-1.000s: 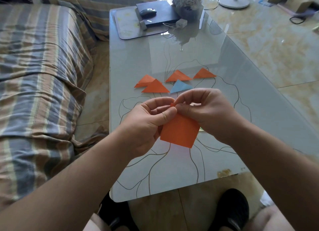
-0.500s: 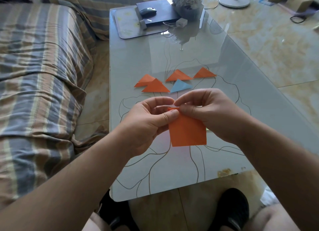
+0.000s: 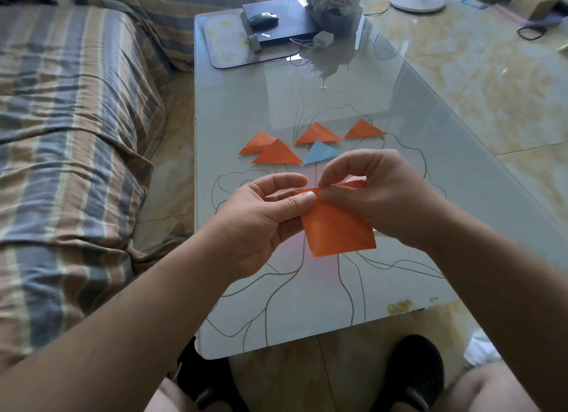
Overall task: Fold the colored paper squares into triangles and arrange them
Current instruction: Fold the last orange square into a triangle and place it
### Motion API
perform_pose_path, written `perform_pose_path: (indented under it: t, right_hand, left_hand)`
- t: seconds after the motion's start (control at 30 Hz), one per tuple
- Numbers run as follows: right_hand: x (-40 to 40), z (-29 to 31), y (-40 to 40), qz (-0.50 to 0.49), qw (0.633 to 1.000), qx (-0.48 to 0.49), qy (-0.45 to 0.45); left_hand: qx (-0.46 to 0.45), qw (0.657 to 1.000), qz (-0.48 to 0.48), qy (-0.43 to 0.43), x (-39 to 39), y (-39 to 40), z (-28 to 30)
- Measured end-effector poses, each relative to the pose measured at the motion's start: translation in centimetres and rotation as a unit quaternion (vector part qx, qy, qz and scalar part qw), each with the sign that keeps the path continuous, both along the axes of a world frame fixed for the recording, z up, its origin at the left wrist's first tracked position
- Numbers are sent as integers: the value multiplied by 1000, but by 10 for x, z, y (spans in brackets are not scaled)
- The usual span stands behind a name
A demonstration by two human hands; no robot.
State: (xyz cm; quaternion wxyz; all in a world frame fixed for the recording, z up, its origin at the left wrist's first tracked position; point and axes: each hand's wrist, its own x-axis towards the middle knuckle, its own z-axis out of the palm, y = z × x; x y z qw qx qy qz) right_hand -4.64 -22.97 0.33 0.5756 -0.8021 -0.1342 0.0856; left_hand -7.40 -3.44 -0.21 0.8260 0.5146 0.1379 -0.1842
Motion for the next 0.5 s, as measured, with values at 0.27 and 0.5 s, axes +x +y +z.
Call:
perform_pose_path:
  t: [0.27, 0.5]
  right_hand:
    - [3, -4, 3, -3, 994, -97, -41]
    - [2, -4, 6, -14, 990, -127, -51]
  left_hand:
    - [7, 1000, 7, -8, 0, -1, -2]
    - [4, 1000, 23, -4, 0, -3, -5]
